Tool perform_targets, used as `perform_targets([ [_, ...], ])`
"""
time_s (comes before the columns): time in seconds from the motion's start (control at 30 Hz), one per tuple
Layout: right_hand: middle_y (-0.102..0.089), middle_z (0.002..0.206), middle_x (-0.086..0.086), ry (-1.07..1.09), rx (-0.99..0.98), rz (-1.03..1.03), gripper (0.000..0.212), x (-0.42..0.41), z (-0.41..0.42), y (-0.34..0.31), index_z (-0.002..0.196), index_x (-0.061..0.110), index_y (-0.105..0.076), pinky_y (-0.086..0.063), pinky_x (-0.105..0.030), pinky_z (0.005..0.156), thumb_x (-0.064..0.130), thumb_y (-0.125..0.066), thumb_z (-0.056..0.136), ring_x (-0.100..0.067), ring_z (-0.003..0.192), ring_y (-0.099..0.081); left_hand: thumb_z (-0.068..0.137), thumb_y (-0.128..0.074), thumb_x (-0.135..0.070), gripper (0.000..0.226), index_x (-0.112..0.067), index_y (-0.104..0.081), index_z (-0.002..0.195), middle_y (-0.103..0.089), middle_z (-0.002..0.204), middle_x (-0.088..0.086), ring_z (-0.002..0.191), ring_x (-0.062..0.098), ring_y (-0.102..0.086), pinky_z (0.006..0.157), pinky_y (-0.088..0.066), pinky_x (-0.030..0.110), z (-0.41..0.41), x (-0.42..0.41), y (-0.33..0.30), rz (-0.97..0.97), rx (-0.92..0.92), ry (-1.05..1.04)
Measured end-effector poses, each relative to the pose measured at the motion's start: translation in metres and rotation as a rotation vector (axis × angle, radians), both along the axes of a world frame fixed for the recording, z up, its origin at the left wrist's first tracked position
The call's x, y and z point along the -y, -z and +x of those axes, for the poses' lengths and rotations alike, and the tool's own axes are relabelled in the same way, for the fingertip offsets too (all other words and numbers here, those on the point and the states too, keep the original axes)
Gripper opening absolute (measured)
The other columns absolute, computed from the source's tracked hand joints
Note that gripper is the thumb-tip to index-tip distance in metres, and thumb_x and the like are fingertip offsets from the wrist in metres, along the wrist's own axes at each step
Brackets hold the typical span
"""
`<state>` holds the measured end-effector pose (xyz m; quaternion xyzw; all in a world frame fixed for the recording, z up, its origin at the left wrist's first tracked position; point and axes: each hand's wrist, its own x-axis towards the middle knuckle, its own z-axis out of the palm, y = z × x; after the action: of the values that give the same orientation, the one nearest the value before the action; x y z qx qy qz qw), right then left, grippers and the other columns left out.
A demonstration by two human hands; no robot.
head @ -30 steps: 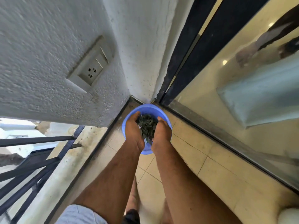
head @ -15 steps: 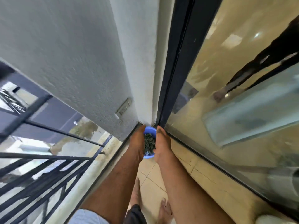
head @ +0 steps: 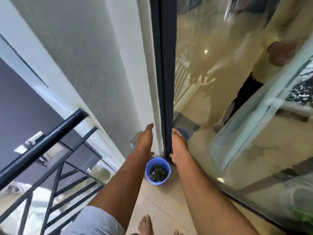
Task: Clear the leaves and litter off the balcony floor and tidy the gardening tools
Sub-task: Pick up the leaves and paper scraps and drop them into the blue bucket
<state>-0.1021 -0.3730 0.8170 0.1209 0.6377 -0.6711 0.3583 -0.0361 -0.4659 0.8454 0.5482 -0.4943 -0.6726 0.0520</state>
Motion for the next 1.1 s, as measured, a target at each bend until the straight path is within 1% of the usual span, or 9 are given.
perform_targets([
  [0.07,-0.067,0.13,-0.004,0.031,-0.029,-0.026,0.023,-0.013,-0.003,-0.019,0.119,0.03,-0.067,-0.05,-0.053,0.108,0.038,-0.054,0.103,-0.031,0.12,-0.063,0.094,-0.057,-0.072,0.079,-0.025,-0.048,0.157,-0.045,0.161,-0.001,0.139,0.033,-0.045,0.1,-0.041,0.053,-0.009,-0.011,-0.018,-0.019,-0.031,0.054],
  [0.13,-0.066,0.117,0.003,0.068,-0.02,0.003,0.014,-0.024,-0.009,-0.036,0.111,0.034,-0.063,-0.048,-0.045,0.103,0.04,-0.052,0.105,-0.024,0.111,-0.059,0.099,-0.055,-0.066,0.064,-0.021,-0.054,0.144,-0.057,0.139,-0.003,0.111,0.024,-0.055,0.099,-0.042,0.049,-0.019,-0.022,-0.034,-0.048,-0.091,0.098],
  [0.23,-0.063,0.125,0.007,0.133,-0.054,-0.014,0.033,-0.045,-0.016,-0.059,0.138,0.037,-0.059,-0.046,-0.044,0.104,0.038,-0.048,0.107,-0.021,0.118,-0.059,0.101,-0.055,-0.063,0.046,-0.029,-0.056,0.133,-0.058,0.116,-0.011,0.081,0.011,-0.053,0.088,-0.044,0.039,-0.037,-0.045,-0.056,-0.063,-0.121,0.18],
  [0.33,-0.054,0.123,0.005,0.198,-0.125,0.003,0.028,-0.074,-0.022,-0.082,0.131,0.029,-0.063,-0.044,-0.043,0.109,0.032,-0.046,0.109,-0.019,0.115,-0.052,0.094,-0.057,-0.071,0.064,-0.028,-0.059,0.141,-0.062,0.121,-0.01,0.097,0.018,-0.058,0.093,-0.047,0.042,-0.057,-0.065,-0.066,-0.066,-0.165,0.284],
  [0.53,-0.073,0.113,0.008,0.393,-0.249,0.057,0.022,-0.134,-0.04,-0.088,0.109,0.034,-0.072,-0.049,-0.049,0.111,0.04,-0.057,0.093,-0.021,0.114,-0.065,0.102,-0.054,-0.065,0.05,-0.024,-0.064,0.128,-0.071,0.111,0.0,0.089,0.024,-0.068,0.076,-0.053,0.035,-0.077,-0.112,-0.093,-0.013,-0.23,0.505],
  [0.67,-0.063,0.094,0.017,0.573,-0.24,0.117,0.017,-0.182,-0.028,-0.097,0.088,0.038,-0.067,-0.052,-0.05,0.101,0.044,-0.056,0.099,-0.017,0.091,-0.06,0.101,-0.053,-0.067,0.061,-0.026,-0.057,0.147,-0.056,0.139,-0.009,0.118,0.022,-0.057,0.101,-0.044,0.039,-0.072,-0.147,-0.101,-0.057,-0.276,0.681],
  [0.77,-0.073,0.115,0.008,0.654,-0.23,0.04,0.028,-0.217,-0.015,-0.086,0.102,0.045,-0.074,-0.054,-0.06,0.099,0.057,-0.058,0.083,-0.024,0.108,-0.067,0.108,-0.053,-0.053,0.034,-0.025,-0.065,0.123,-0.054,0.119,-0.01,0.095,0.0,-0.063,0.089,-0.042,0.03,-0.064,-0.18,-0.101,-0.005,-0.315,0.81],
  [0.9,-0.069,0.093,0.008,0.804,-0.224,0.075,0.019,-0.244,0.038,-0.11,0.092,0.037,-0.071,-0.054,-0.049,0.099,0.044,-0.055,0.101,-0.013,0.081,-0.061,0.069,-0.065,-0.089,0.098,-0.029,-0.061,0.146,-0.067,0.136,-0.009,0.122,0.019,-0.066,0.11,-0.049,0.043,-0.063,-0.224,-0.078,0.077,-0.328,0.99],
  [1.1,-0.057,0.136,0.013,1.009,-0.199,0.112,0.027,-0.306,0.121,-0.105,0.128,0.046,-0.063,-0.042,-0.055,0.109,0.051,-0.054,0.103,-0.021,0.131,-0.052,0.092,-0.055,-0.08,0.083,-0.034,-0.042,0.161,-0.037,0.168,-0.006,0.152,0.018,-0.038,0.12,-0.029,0.046,-0.001,-0.291,-0.086,0.032,-0.304,1.227],
])
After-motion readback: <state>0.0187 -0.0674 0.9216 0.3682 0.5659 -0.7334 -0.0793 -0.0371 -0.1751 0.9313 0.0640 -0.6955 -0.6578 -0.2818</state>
